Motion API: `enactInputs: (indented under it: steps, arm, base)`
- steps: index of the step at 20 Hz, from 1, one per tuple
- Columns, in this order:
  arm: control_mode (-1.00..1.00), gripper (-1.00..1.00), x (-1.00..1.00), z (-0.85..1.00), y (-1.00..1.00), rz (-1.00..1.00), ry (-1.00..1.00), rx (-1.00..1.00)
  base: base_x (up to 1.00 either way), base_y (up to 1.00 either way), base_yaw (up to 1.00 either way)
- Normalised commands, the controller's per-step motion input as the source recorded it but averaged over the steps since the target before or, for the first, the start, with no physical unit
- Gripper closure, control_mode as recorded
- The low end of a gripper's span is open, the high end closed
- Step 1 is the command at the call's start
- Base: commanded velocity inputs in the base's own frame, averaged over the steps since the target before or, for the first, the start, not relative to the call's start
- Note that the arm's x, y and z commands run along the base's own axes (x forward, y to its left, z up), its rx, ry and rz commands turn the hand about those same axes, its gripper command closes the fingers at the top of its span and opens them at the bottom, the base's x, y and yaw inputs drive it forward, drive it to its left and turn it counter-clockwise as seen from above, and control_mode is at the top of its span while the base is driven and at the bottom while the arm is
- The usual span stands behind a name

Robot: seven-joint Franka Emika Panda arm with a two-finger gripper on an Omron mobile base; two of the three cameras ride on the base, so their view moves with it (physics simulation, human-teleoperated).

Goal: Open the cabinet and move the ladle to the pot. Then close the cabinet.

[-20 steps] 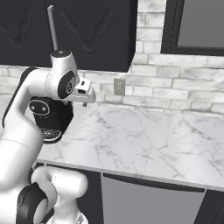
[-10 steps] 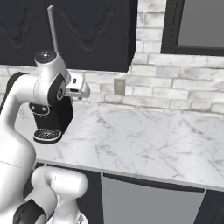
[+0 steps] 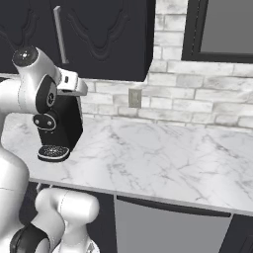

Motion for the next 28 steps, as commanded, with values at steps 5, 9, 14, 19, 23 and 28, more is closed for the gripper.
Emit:
enactInputs:
  steps: [5, 9, 14, 19, 23, 28]
  arm:
    - [-1.0, -1.0, 0.0, 0.5, 0.3, 0.0, -0.12, 0.0]
    - [-1.0, -1.0, 0.01, 0.35, 0.24, 0.0, -0.04, 0.0]
    - [-1.0, -1.0, 0.18, 0.27, 0.14, 0.0, -0.03, 0.0]
    - [-1.0, -1.0, 0.28, 0.36, 0.17, 0.0, -0.11, 0.0]
    - [-1.0, -1.0, 0.23, 0.31, 0.14, 0.0, -0.15, 0.0]
    - [-1.0, -1.0, 0.32, 0.25, 0.13, 0.0, -0.14, 0.0]
  base:
    - [0.0, 0.0, 0.0]
    - [0.0, 0.0, 0.0]
    - [0.0, 0.0, 0.0]
    - [0.0, 0.0, 0.0]
    - [0.0, 0.0, 0.0]
    - [0.0, 0.0, 0.0]
